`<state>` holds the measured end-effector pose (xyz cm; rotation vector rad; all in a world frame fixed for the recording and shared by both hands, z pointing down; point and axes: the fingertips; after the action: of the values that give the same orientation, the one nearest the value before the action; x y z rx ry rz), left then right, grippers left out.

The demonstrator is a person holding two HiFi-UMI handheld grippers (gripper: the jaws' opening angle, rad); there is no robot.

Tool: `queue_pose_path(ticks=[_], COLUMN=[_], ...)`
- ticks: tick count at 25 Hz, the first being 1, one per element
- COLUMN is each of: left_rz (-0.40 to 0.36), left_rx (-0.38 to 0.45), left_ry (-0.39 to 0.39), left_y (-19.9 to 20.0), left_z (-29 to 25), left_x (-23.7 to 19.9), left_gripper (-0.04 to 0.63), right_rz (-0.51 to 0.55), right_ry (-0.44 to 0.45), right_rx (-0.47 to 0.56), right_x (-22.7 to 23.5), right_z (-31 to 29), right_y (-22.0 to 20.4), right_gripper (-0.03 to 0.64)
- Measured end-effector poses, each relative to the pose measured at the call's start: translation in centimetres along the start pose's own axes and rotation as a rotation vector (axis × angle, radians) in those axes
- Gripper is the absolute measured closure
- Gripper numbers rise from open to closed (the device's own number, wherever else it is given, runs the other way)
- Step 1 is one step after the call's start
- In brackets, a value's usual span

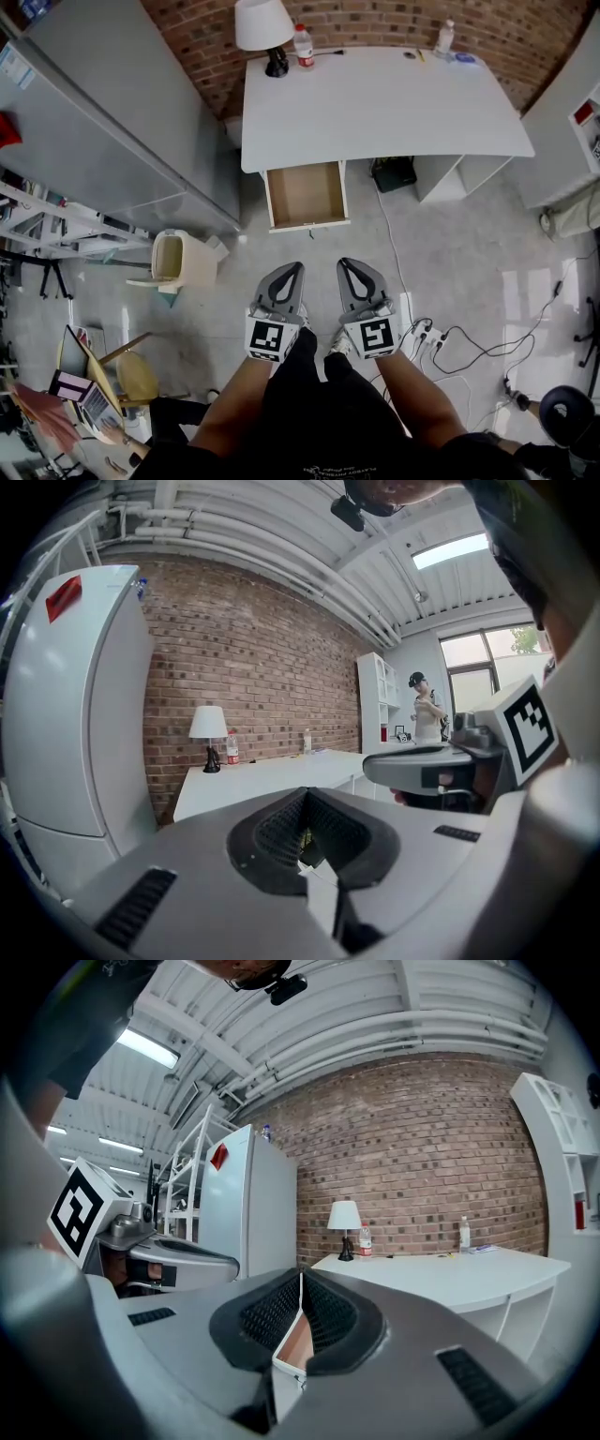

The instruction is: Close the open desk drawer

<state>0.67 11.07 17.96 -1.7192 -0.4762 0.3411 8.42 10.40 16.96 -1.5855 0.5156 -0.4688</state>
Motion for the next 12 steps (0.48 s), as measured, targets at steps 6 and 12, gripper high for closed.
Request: queue_pose_path(ticks=[6, 12], left_rz=[0.015, 0.019], left_rx=[-0.021, -0.033], left_ry=[-0.032, -0.032], left_y=[-2.3, -5.9], left_z=[-2.1, -4.3], left_x=[-1.9, -4.3], left_gripper=[0.588, 0.588], right_rz=[-0.010, -0.027], right_ry=[-0.017, -0.033], right_rx=[-0.030, -0.055], right_x=[0.2, 0.4], right_z=[-2.9, -6.1], right_y=[-1.7, -5.3], right_gripper=[0.588, 0.588])
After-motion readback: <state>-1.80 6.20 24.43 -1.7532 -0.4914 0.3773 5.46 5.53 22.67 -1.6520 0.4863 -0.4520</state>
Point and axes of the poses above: the fingertips, and each gripper's own axes: z backward along the fingers, x to its right, y out of its top
